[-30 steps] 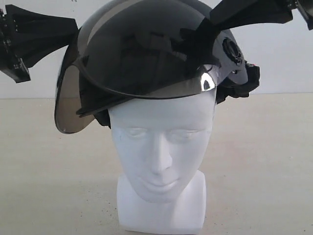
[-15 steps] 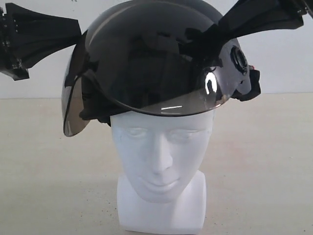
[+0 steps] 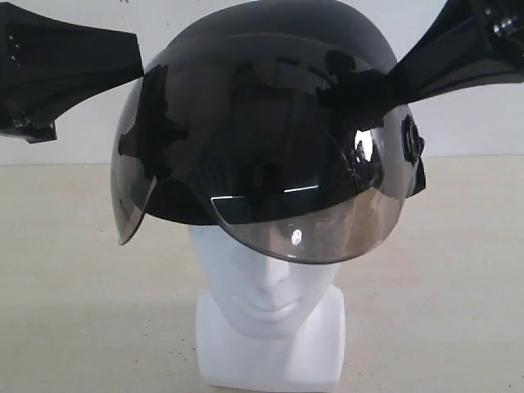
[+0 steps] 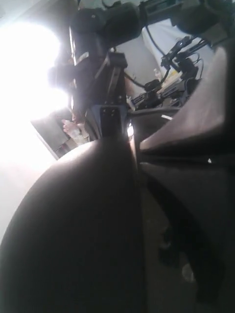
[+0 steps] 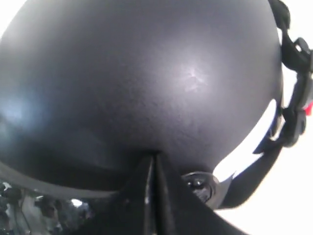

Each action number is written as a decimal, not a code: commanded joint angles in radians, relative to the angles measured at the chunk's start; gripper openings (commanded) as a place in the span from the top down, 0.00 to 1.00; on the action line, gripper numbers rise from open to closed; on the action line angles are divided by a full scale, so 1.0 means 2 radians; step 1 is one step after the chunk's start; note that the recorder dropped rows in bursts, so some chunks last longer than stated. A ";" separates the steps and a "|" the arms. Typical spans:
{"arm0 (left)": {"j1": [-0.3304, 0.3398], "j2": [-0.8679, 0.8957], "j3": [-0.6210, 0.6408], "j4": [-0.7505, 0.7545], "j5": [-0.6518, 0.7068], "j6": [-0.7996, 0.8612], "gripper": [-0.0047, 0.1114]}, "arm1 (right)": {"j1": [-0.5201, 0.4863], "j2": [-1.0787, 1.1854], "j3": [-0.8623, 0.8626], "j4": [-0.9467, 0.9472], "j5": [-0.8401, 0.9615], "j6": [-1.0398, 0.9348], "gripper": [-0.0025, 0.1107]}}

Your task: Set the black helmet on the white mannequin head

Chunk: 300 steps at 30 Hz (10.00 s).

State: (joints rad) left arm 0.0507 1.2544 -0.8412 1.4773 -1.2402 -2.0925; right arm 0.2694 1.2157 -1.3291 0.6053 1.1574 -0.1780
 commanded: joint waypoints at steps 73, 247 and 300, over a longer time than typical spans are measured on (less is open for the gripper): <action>-0.013 -0.074 0.010 0.015 0.010 -0.005 0.92 | 0.005 -0.108 0.146 0.250 -0.045 -0.139 0.98; 0.060 -0.083 -0.010 0.134 0.027 -0.005 0.92 | 0.004 -0.167 0.201 -0.117 -0.216 0.063 0.98; 0.013 -0.072 -0.010 0.134 0.010 -0.005 0.92 | 0.005 -0.078 0.200 -0.038 -0.280 0.017 0.98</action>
State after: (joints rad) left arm 0.0813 1.1342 -0.8581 1.7559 -1.2149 -2.0999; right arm 0.2788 1.0605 -0.9254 0.5304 0.6120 -0.1334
